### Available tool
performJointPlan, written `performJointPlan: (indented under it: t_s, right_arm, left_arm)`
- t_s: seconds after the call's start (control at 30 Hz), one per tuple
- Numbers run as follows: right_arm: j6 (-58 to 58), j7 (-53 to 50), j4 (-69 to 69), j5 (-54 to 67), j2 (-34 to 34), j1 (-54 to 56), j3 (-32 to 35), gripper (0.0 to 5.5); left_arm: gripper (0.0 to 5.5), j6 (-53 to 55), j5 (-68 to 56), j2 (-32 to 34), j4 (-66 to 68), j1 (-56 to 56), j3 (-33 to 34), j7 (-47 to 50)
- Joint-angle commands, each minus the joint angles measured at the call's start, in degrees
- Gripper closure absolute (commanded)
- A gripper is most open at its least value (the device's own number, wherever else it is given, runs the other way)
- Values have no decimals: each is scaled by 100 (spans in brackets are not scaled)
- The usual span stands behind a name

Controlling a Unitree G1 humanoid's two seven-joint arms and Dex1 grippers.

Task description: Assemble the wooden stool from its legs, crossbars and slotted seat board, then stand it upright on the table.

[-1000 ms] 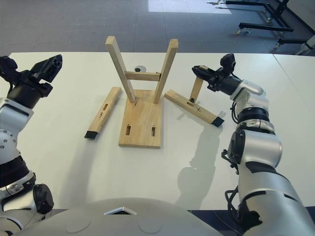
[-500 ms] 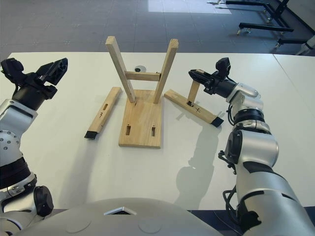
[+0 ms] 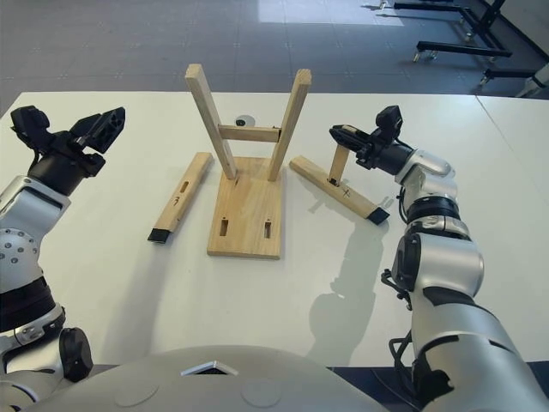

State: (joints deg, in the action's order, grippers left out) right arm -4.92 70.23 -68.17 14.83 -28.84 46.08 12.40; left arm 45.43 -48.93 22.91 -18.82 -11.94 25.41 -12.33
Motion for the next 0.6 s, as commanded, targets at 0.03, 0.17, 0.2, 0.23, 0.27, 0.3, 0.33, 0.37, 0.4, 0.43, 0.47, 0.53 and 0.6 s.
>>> performJointPlan:
  t_s: [0.03, 0.17, 0.2, 0.23, 0.27, 0.3, 0.33, 0.37, 0.4, 0.43, 0.47, 0.53, 0.6]
  right_arm:
    - [-238, -168, -45, -251, 160, -643, -160, 511]
    - [-386, -328, -3, -82, 283, -1027, -41, 511]
    - [-427, -411, -11, -45, 327, -1162, -10, 511]
    - [-460, -497, -12, -4, 379, -1298, 22, 511]
    - [-513, -588, -1, 19, 431, -1429, 42, 511]
    - [-568, -734, 22, 51, 498, -1550, 76, 511]
    - [-632, -887, 65, 81, 571, -1663, 89, 511]
    - [-705, -1052, 91, 84, 637, -1739, 83, 511]
    - [-781, -1257, 121, 67, 701, -1798, 75, 511]
    - [-860, -1404, 187, 22, 784, -1874, 32, 511]
    - [-949, -1603, 265, -32, 877, -1949, -15, 511]
    - [-1052, -2018, 420, -141, 1080, -2055, -139, 511]
    - [-1067, -2459, 531, -212, 1250, -2122, -243, 511]
  left_arm:
    - [172, -60, 43, 32, -65, 65, -50, 1]
    - [172, -103, 57, -20, -109, 141, -99, 17]
    - [172, -113, 58, -24, -112, 149, -113, 18]
    - [172, -126, 62, -29, -117, 156, -125, 20]
    - [172, -139, 67, -34, -121, 160, -139, 23]
    - [172, -155, 79, -44, -129, 165, -158, 30]
    - [172, -175, 100, -52, -132, 172, -188, 27]
    - [172, -193, 115, -68, -154, 196, -204, 38]
    - [172, -208, 126, -81, -166, 213, -219, 44]
    - [172, -226, 135, -100, -186, 235, -231, 57]
    - [172, -244, 136, -112, -195, 248, -242, 62]
    - [172, -289, 146, -141, -217, 281, -250, 88]
    - [172, -323, 167, -167, -226, 295, -251, 98]
